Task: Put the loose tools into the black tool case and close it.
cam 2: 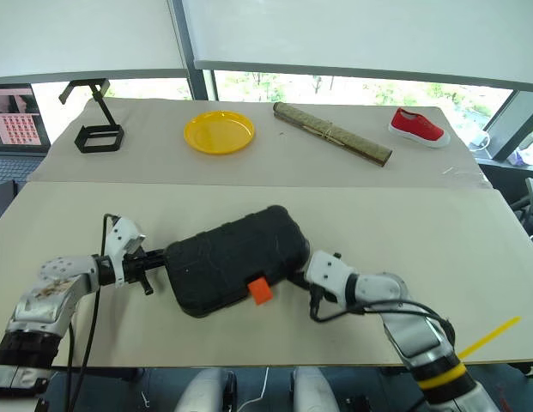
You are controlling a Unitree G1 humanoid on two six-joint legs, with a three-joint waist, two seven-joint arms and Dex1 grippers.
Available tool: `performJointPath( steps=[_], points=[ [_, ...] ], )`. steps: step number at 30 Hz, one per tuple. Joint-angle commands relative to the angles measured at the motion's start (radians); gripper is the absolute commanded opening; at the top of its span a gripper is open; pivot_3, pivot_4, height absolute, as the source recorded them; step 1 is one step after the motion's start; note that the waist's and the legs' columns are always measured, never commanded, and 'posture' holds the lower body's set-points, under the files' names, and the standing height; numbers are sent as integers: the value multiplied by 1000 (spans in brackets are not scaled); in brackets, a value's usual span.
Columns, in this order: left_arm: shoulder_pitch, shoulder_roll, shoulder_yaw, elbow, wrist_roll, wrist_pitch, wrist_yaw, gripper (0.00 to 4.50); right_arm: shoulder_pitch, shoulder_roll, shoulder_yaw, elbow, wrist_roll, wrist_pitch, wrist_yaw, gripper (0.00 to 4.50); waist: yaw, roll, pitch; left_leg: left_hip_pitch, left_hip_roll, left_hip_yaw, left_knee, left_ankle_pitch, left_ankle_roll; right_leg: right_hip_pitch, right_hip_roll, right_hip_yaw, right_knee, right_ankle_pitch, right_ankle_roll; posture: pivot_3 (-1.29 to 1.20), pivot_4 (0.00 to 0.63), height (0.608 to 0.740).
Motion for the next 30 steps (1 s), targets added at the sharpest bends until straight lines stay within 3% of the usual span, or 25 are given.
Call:
performJointPath(
  steps=[1,6,12,19,30],
  points=[
    [50,-30,89,-122,-76,-8,34,39,-46,6,-36,16,18,-40,8,89,5,0,0,0,0,0,0,0,0,0,0,0,0,0,0,0,150,740],
    [-40,-42,164,-180,-187,23,39,39,55,-77,-97,-115,164,-2,162,89,30,0,0,-3,-1,-2,2,0,0,0,-2,-3,-1,0,0,0,150,740],
    [-195,4,9,-191,-183,120,-55,39,147,-169,-157,-284,278,94,216,89,28,0,0,-2,-2,-2,1,0,0,2,-2,-2,-1,0,1,0,150,740],
    [-297,-22,-197,-85,-35,48,-114,39,114,-131,-122,-299,273,136,176,89,16,0,0,-1,-2,-2,1,0,0,2,0,-1,-1,0,1,0,150,740],
    [-283,-26,-226,-20,19,8,-140,39,38,-65,-34,-222,223,111,174,89,14,0,0,0,-2,-1,1,0,0,3,0,-1,-1,0,1,0,150,740]
  ],
)
